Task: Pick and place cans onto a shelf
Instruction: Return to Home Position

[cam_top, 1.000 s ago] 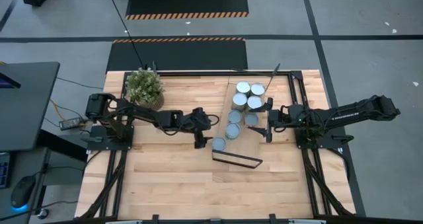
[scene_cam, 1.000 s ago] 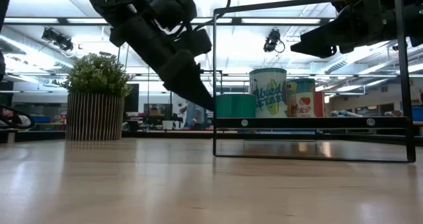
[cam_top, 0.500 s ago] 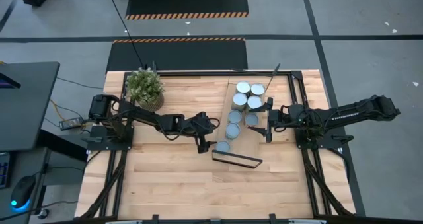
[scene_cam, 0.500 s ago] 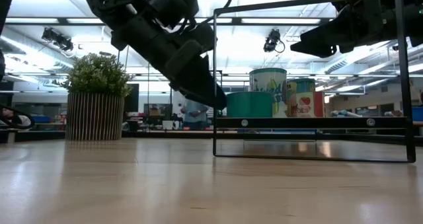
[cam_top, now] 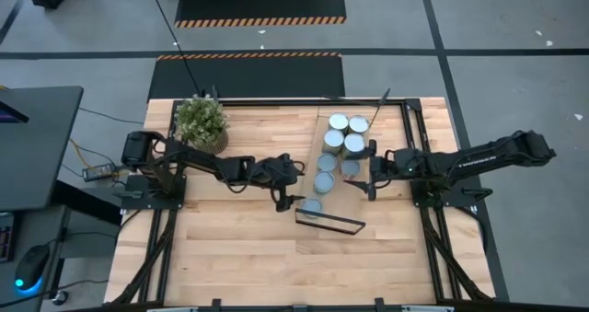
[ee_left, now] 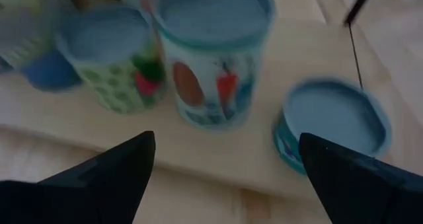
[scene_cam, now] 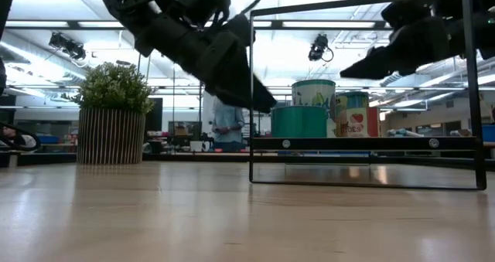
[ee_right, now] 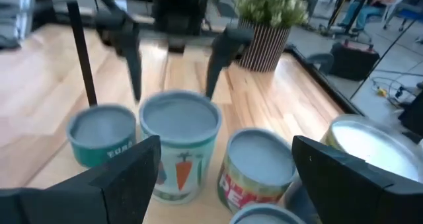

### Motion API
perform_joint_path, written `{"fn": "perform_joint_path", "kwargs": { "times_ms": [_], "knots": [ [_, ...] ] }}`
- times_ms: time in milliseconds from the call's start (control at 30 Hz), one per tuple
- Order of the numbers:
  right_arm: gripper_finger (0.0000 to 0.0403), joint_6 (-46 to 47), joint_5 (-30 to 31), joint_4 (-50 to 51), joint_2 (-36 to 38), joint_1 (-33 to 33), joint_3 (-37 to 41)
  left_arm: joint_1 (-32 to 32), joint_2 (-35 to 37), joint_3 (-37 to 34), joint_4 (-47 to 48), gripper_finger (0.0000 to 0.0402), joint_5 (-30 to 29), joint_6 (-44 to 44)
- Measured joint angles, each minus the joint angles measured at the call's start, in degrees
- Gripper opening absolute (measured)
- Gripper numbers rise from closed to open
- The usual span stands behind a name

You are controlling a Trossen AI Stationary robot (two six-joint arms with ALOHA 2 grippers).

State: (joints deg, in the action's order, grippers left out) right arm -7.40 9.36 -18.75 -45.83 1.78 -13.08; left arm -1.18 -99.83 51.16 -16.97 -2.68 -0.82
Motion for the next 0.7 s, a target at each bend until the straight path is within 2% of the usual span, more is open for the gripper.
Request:
{"fn": "perform_joint_path", "kwargs": {
  "times_ms": [467,700],
  "knots": [
    [0.0348,-11.3,3.0,-11.9,-12.0,0.8,0.0,2.7,2.1,0.0,-2.3,0.0378,-0.1,-0.1],
    [0.0348,-13.2,3.0,-16.1,-16.8,0.8,0.0,2.6,2.1,0.0,-5.7,0.0378,0.0,0.0]
  ]
}}
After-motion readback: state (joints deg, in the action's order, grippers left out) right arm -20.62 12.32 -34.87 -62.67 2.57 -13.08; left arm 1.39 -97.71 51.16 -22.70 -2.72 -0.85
